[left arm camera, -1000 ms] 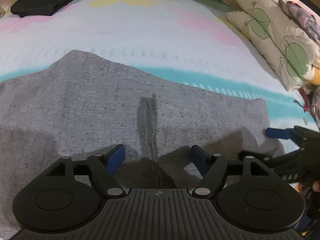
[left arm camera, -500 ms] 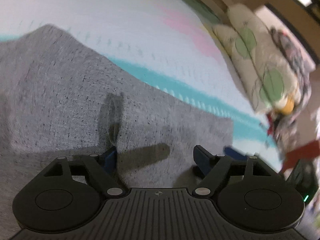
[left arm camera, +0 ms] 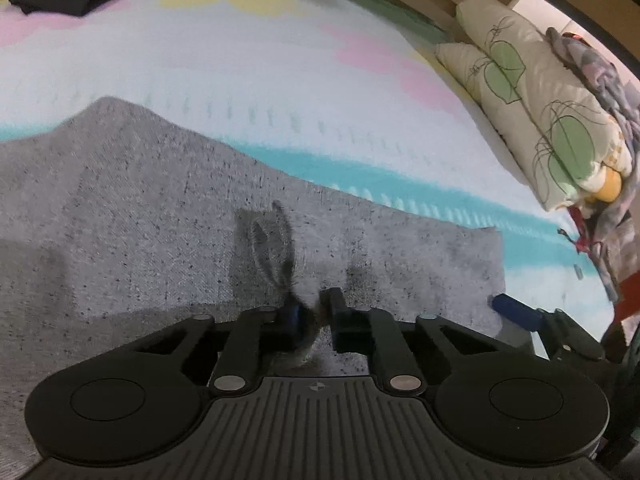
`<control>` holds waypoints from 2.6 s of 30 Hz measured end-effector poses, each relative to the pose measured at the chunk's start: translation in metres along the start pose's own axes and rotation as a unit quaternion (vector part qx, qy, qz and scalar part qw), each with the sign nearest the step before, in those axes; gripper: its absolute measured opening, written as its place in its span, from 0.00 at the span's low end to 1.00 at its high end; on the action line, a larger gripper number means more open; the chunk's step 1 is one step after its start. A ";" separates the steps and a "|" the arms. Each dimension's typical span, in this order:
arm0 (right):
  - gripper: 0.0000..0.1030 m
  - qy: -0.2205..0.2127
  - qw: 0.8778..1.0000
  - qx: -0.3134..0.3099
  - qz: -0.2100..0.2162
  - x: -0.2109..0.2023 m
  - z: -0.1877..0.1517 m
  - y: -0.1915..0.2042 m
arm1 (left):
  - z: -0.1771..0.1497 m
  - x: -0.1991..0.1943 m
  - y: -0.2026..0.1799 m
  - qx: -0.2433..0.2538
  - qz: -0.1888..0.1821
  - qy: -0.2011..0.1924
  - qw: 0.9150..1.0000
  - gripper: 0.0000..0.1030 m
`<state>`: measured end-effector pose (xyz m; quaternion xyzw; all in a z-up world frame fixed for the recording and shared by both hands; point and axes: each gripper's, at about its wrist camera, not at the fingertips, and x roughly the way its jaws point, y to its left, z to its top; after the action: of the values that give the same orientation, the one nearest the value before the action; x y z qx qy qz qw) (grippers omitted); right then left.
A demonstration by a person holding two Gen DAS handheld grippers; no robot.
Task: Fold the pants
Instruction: 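Pinch the pants with the left gripper while the right gripper presses the fold flat, then grasp the end of the grey pants with the left gripper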
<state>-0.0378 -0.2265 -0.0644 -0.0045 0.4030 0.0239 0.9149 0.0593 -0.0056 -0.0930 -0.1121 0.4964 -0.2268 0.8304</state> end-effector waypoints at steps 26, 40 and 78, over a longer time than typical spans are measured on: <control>0.99 0.053 0.999 0.000 0.005 0.017 0.022 0.018 | 0.009 -0.044 0.037 -0.030 0.134 -0.035 0.990 0.28; 0.99 0.080 0.997 0.007 -0.009 0.024 0.029 0.024 | -0.037 -0.061 0.029 0.019 0.162 -0.013 0.986 0.37; 1.00 0.134 0.991 -0.017 0.004 0.030 0.043 0.094 | -0.085 -0.169 0.197 -0.379 0.197 -0.167 0.889 0.81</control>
<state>0.0101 -0.1298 -0.0565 -0.0214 0.5213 0.0337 0.8524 -0.0307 0.2524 -0.0842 -0.3538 0.4109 0.1688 0.8231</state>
